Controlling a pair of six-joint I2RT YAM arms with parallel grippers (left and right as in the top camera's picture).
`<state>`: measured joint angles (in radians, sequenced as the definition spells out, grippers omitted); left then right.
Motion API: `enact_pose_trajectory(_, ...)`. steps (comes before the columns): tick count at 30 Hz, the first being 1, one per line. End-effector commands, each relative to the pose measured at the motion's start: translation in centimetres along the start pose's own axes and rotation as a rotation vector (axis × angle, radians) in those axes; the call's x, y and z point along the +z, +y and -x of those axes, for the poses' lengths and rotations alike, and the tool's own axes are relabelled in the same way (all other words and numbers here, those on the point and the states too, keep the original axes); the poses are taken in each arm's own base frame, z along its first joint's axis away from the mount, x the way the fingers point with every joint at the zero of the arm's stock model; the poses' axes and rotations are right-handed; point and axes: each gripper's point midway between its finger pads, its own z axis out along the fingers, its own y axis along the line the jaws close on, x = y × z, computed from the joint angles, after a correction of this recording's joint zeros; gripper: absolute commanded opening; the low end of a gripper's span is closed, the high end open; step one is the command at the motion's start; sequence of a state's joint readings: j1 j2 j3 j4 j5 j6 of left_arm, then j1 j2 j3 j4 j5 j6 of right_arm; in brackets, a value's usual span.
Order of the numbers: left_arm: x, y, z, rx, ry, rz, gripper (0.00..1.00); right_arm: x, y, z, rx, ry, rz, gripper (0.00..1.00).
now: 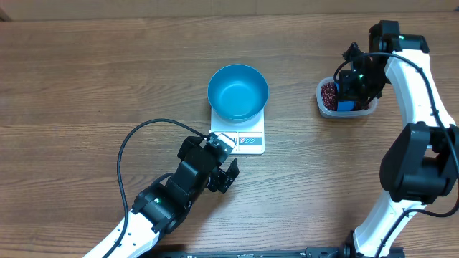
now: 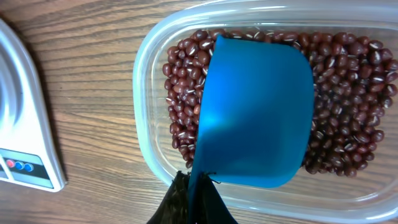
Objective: Scoop item into bowl and weigh 150g on scale
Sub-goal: 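Lower the scoop into the red beans with the right gripper, then drag the scoop through the beans to fill it, right gripper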
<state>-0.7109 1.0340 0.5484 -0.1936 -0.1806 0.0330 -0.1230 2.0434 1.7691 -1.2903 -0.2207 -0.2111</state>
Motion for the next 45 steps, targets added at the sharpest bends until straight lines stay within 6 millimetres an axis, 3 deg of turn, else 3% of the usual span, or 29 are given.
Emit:
enact_pose_trajectory(1,-0.1,0.3,0.0,0.008,-0.003,0.014,1.00,2.2,0.3,-0.7,0.025,0.046,0.131,0.04)
enact_pose_trajectory(9,-0.1,0.4,0.0,0.008,-0.003,0.014,1.00,1.4,-1.8,-1.2,0.081,0.028,0.200,0.04)
enact_pose_trajectory(18,-0.1,0.4,0.0,0.008,-0.003,0.014,1.00,2.5,-1.7,-2.2,0.083,0.061,0.220,0.04)
enact_pose_trajectory(31,-0.1,0.4,0.0,0.008,-0.003,0.014,0.99,2.3,-0.6,-2.2,0.100,0.054,0.297,0.04)
enact_pose_trajectory(45,-0.1,0.4,0.0,0.008,-0.003,0.014,1.00,1.3,-3.1,-2.2,0.162,0.005,0.338,0.04)
